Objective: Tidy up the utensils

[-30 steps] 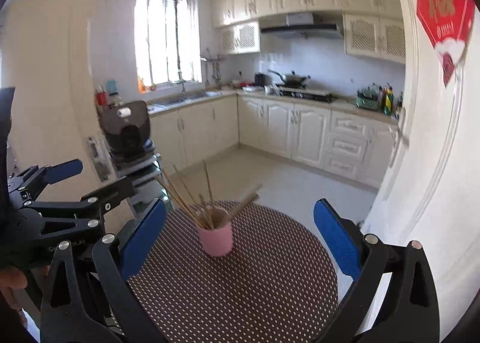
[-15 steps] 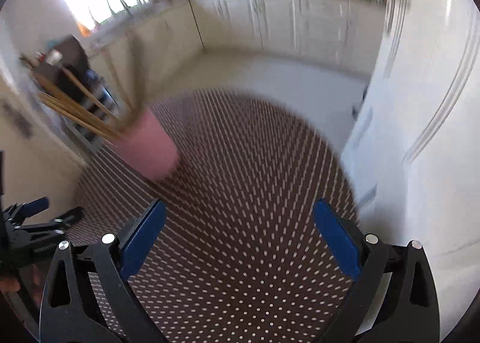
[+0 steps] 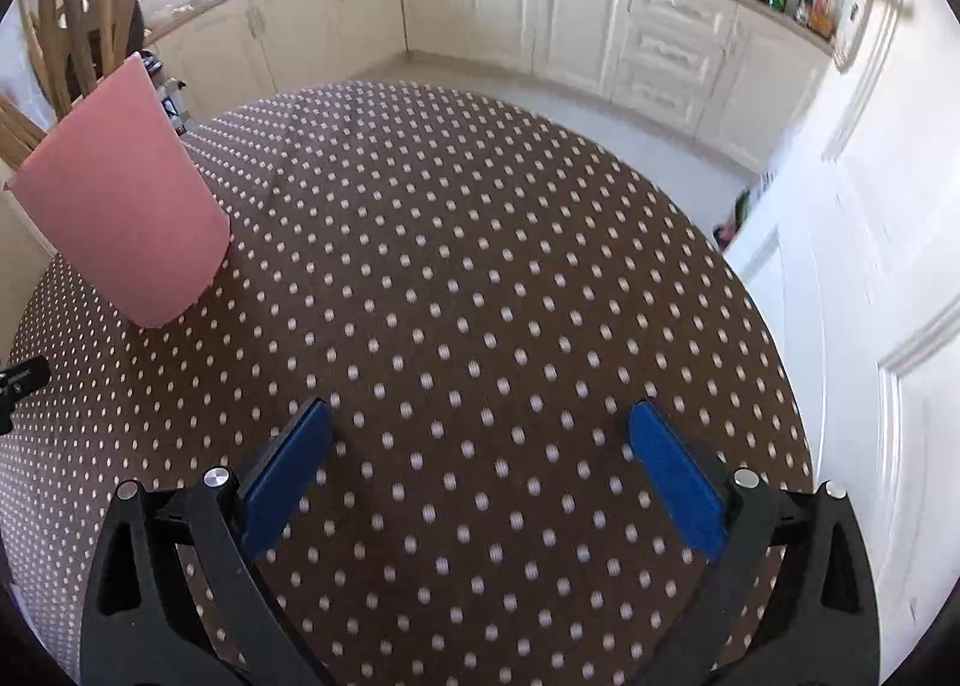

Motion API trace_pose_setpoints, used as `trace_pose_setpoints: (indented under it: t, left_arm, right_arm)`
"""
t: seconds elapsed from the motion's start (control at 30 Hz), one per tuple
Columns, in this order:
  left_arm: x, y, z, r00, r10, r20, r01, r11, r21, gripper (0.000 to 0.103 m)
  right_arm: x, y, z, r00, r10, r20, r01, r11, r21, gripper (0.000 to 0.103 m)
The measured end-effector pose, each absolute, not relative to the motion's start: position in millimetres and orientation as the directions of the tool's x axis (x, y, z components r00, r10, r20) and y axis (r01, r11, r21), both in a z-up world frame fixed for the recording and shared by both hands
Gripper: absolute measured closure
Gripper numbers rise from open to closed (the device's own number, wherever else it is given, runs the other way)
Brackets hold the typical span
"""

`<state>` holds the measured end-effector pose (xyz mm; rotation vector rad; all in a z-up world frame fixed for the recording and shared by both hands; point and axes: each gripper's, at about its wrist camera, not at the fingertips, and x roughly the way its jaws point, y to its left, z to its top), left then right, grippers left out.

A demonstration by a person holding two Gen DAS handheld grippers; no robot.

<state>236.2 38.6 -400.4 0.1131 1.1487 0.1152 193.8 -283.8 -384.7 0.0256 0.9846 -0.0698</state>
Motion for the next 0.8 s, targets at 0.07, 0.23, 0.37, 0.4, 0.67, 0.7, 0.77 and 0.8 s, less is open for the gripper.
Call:
trace_pose_setpoints:
  t: [0.07, 0.23, 0.37, 0.4, 0.67, 0.7, 0.77, 0.8]
  left_arm:
    - [242, 39, -410, 0.385, 0.139, -0.913, -0.034, 0.990, 0.136, 0.007]
    - [241, 50, -414, 0.422, 0.097, -0.902, -0.082, 0.994, 0.068, 0.006]
    - [241, 64, -420, 0.447, 0.036, -0.894, -0.090, 0.996, -0.005, 0.006]
    - [243, 63, -422, 0.455, 0.037, -0.890, -0.083, 0.997, -0.001, 0.006]
    - [222, 63, -423, 0.550, 0.044, -0.834, -0.091, 0.996, -0.008, 0.006]
    - [214, 60, -421, 0.563, 0.042, -0.825, -0.088, 0.996, -0.009, 0.006]
    - [198, 55, -419, 0.581, 0.041, -0.813, -0.083, 0.996, -0.009, 0.006]
    - [197, 55, -419, 0.581, 0.039, -0.813, -0.083, 0.996, -0.011, 0.006]
  right_arm:
    - [196, -280, -386, 0.568, -0.054, -0.821, 0.061, 0.998, -0.023, 0.007]
    - [201, -278, -385, 0.566, -0.058, -0.822, 0.067, 0.997, -0.024, 0.006]
    - [202, -279, -388, 0.569, -0.055, -0.821, 0.067, 0.998, -0.020, 0.006]
    - [202, -279, -389, 0.569, -0.055, -0.821, 0.068, 0.998, -0.020, 0.006]
    - [198, -280, -394, 0.570, -0.055, -0.820, 0.069, 0.997, -0.019, 0.006]
    - [197, -280, -394, 0.570, -0.055, -0.820, 0.069, 0.997, -0.019, 0.006]
    - [197, -280, -394, 0.570, -0.055, -0.820, 0.069, 0.997, -0.019, 0.006]
    - [197, -280, -394, 0.570, -0.055, -0.820, 0.069, 0.997, -0.019, 0.006]
